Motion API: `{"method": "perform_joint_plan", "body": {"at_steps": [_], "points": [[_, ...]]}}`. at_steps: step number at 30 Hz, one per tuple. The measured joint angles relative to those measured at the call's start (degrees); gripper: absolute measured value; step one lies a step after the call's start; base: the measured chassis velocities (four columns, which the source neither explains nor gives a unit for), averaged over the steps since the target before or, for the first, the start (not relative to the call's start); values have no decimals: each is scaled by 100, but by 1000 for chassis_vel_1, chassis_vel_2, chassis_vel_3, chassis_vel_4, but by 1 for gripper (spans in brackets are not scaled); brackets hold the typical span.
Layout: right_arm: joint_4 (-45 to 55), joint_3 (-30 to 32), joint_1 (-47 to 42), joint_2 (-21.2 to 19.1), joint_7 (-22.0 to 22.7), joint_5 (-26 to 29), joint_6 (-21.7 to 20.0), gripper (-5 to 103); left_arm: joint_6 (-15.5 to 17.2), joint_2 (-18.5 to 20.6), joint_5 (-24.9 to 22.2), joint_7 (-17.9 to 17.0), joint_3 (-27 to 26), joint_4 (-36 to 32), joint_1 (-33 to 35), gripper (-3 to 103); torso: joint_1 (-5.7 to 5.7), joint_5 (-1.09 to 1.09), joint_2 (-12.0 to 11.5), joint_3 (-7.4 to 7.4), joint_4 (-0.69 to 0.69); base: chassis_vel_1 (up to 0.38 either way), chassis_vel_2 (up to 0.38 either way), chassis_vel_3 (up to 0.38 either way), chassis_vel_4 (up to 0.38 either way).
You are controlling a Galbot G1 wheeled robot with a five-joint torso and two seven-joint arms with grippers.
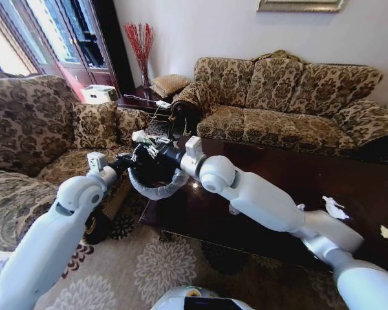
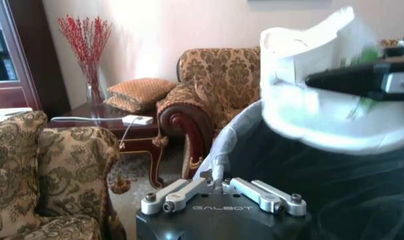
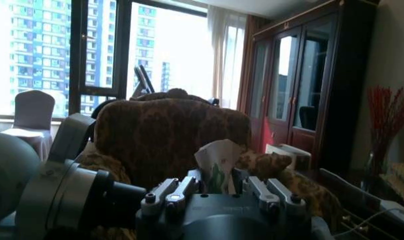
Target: Move to the front of the table and place the trash on the table into the trash bin.
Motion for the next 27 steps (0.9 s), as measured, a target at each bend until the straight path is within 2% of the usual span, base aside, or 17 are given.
{"method": "perform_joint_plan", "body": {"at_steps": [3, 5, 6, 9, 10, 11, 13, 14, 15, 17, 20, 23, 26, 27], "points": [[-23, 16, -41, -10, -19, -59, 13, 45, -15, 13, -13, 0, -9, 5, -11, 1, 0, 0, 0, 0, 0, 0, 0, 0, 0], [-25, 19, -51, -14, -20, -68, 18, 45, -18, 14, -14, 0, -12, 5, -11, 1, 0, 0, 0, 0, 0, 0, 0, 0, 0], [-28, 39, -98, -34, -25, -96, 33, 57, -29, 14, -16, 1, -19, 3, -7, 1, 0, 0, 0, 0, 0, 0, 0, 0, 0], [-36, 64, -124, -44, -22, -111, 44, 62, -33, 6, -16, 4, -19, -11, 9, 1, 0, 0, 0, 0, 0, 0, 0, 0, 0], [-47, 84, -130, -50, -20, -128, 65, 73, -35, 2, -15, 4, -19, -22, 16, 1, 0, 0, 0, 0, 0, 0, 0, 0, 0], [-49, 114, -132, -54, -15, -140, 97, 79, -37, 2, -14, 4, -19, -35, 24, 1, 0, 0, 0, 0, 0, 0, 0, 0, 0], [-45, 152, -132, -54, 4, -141, 116, 79, -38, 2, -14, 4, -20, -45, 33, 1, 0, 0, 0, 0, 0, 0, 0, 0, 0], [-30, 223, -134, -50, 67, -137, 143, 84, -40, 3, -12, 4, -23, -55, 47, 1, 0, 0, 0, 0, 0, 0, 0, 0, 0], [-26, 237, -135, -49, 80, -136, 147, 84, -41, 3, -11, 3, -25, -56, 50, 1, 0, 0, 0, 0, 0, 0, 0, 0, 0], [63, 488, -146, -60, 297, -90, 189, 95, -75, -1, 79, -4, -74, -63, 139, 1, 0, 1, 0, 0, 0, 0, 0, 0, 0], [144, 647, -167, -137, 412, -72, 185, 99, -114, -23, 191, -2, -110, -60, 207, 1, 0, 0, 0, 0, 1, 0, 0, 0, 0], [246, 887, -237, -321, 470, -69, 148, 100, -187, -67, 278, -1, -158, -50, 299, 1, 0, 0, 0, 0, 2, 0, 0, 0, 0], [382, 1362, -603, -733, 630, -67, 59, 100, -297, -122, 343, 16, -197, -81, 416, 1, 0, 2, 0, 0, 1, 0, 0, 0, 0], [382, 1362, -603, -733, 630, -67, 59, 100, -297, -122, 343, 16, -197, -81, 416, 1, 0, 2, 0, 0, 1, 0, 0, 0, 0]]}}
